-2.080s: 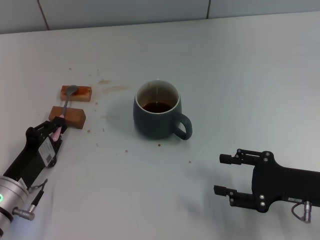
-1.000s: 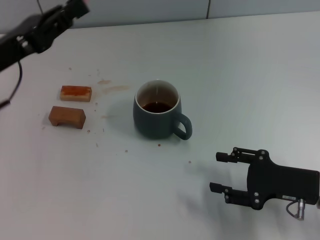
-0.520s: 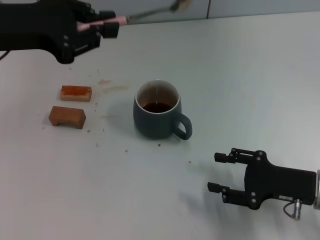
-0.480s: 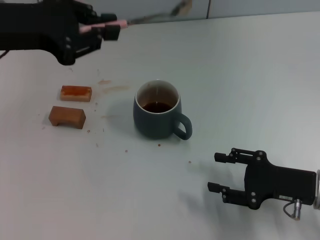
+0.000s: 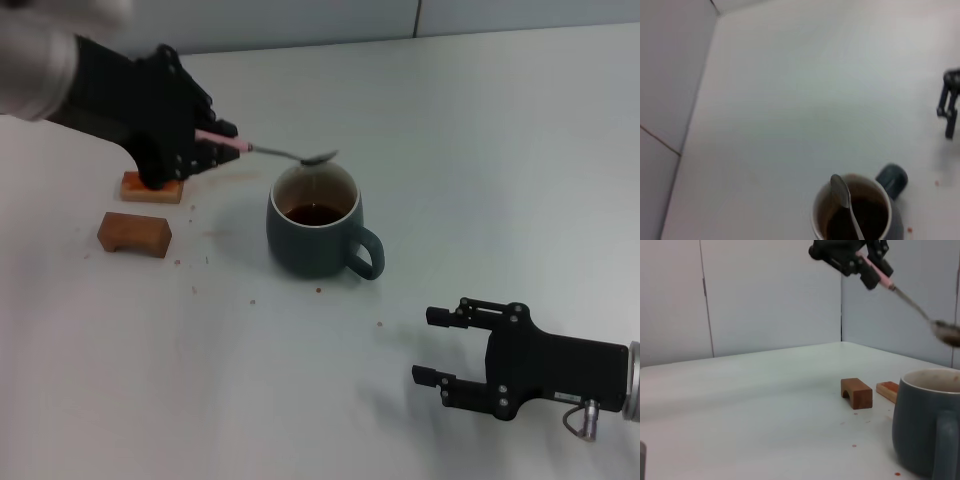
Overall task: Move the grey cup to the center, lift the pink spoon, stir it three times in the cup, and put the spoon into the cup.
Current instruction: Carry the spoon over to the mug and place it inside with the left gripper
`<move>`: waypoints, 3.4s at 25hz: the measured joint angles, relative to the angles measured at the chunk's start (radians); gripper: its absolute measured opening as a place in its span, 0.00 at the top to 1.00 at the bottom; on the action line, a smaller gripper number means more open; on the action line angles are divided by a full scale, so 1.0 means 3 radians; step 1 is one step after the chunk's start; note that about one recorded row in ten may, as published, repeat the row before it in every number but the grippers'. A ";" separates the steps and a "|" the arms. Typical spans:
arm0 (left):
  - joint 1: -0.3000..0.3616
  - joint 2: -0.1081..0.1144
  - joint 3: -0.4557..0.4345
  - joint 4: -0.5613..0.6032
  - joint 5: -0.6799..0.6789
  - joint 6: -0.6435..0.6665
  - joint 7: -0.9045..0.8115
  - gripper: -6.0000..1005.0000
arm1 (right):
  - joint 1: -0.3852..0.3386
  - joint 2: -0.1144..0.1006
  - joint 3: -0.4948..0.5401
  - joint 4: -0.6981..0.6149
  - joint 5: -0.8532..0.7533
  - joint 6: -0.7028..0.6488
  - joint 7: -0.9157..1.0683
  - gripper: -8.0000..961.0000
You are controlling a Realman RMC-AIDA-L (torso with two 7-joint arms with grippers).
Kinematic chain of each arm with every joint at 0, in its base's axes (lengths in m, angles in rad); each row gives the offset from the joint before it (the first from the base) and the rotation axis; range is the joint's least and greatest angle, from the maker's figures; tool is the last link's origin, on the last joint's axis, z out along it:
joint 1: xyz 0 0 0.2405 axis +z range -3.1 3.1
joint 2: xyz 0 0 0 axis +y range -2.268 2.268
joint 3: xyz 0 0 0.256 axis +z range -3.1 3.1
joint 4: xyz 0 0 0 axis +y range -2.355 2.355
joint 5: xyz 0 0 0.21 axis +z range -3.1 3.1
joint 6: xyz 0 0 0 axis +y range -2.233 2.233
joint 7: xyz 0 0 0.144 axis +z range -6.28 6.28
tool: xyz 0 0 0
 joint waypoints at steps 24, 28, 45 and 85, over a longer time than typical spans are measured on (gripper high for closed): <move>-0.0294 -0.0026 0.1366 -0.0035 0.0922 -0.0329 -0.0499 0.84 | -0.0021 -0.0005 -0.0032 0.0002 -0.0001 -0.0003 0.0000 0.30; -0.0314 -0.0029 0.1443 -0.0071 0.0974 -0.0374 -0.0522 0.84 | -0.0025 -0.0005 -0.0029 0.0002 -0.0001 -0.0004 0.0000 0.30; -0.0293 -0.0031 0.1734 0.0018 0.0957 -0.0378 -0.0602 0.83 | -0.0026 -0.0005 -0.0019 0.0061 -0.0001 0.0007 -0.0011 0.30; -0.0430 -0.0031 0.1702 -0.0207 0.0911 -0.0608 -0.0634 0.81 | -0.0020 -0.0005 -0.0031 0.0066 0.0000 -0.0001 0.0006 0.30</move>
